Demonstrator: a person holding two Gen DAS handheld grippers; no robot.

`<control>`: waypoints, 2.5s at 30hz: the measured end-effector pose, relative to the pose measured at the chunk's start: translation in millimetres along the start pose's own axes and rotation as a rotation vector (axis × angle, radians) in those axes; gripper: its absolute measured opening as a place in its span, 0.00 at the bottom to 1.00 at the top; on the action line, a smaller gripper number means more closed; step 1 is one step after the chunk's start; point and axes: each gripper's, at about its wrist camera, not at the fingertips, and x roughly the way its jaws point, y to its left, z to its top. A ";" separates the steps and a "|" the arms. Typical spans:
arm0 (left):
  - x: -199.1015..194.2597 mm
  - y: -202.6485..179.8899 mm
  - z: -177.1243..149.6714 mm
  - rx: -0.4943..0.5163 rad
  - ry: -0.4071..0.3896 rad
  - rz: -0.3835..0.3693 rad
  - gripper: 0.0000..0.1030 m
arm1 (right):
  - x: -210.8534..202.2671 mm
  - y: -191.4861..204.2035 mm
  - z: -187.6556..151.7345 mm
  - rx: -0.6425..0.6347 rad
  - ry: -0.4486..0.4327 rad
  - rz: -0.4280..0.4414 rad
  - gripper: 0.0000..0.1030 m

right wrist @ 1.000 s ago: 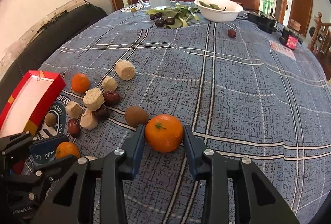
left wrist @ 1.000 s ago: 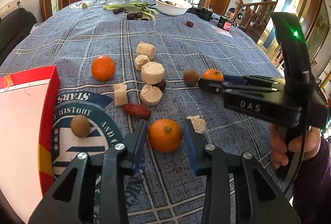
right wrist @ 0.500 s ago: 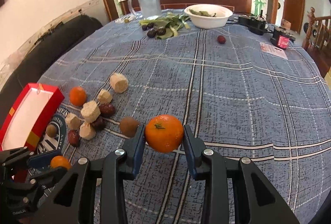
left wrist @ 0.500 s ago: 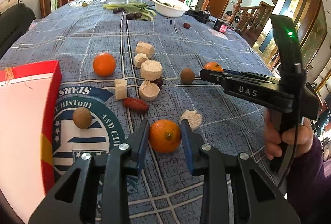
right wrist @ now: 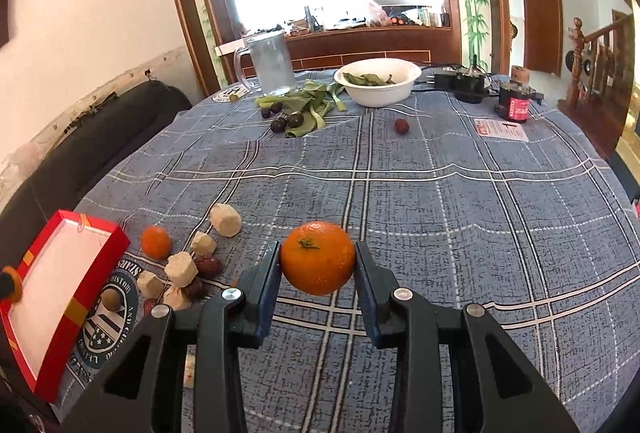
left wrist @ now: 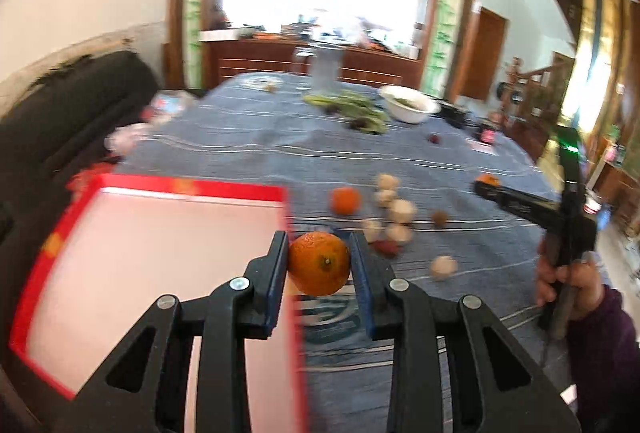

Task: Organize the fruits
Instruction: 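Carry the tangerines into the red tray and open both tools to release them, then withdraw both tools from the tray back over the table items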

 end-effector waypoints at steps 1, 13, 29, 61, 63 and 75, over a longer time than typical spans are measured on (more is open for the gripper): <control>-0.6 5.5 -0.5 -0.004 -0.001 0.019 0.32 | 0.4 5.6 -0.8 -0.012 0.006 0.008 0.34; 6.8 76.3 -25.6 -0.096 0.063 0.193 0.32 | -14.8 155.9 -21.3 -0.169 0.033 0.357 0.34; 23.8 107.5 -45.2 -0.067 0.097 0.355 0.34 | 6.5 254.6 -68.5 -0.399 0.183 0.495 0.34; 7.1 4.2 39.0 0.145 -0.107 0.449 0.89 | -41.2 109.5 -16.3 0.015 -0.088 0.347 0.55; 14.5 -6.1 42.1 0.161 -0.099 0.440 0.89 | -46.9 92.3 -15.4 0.029 -0.104 0.325 0.57; 57.4 -47.1 39.8 0.217 -0.008 0.382 0.89 | -54.5 29.1 -11.3 0.043 -0.093 0.206 0.59</control>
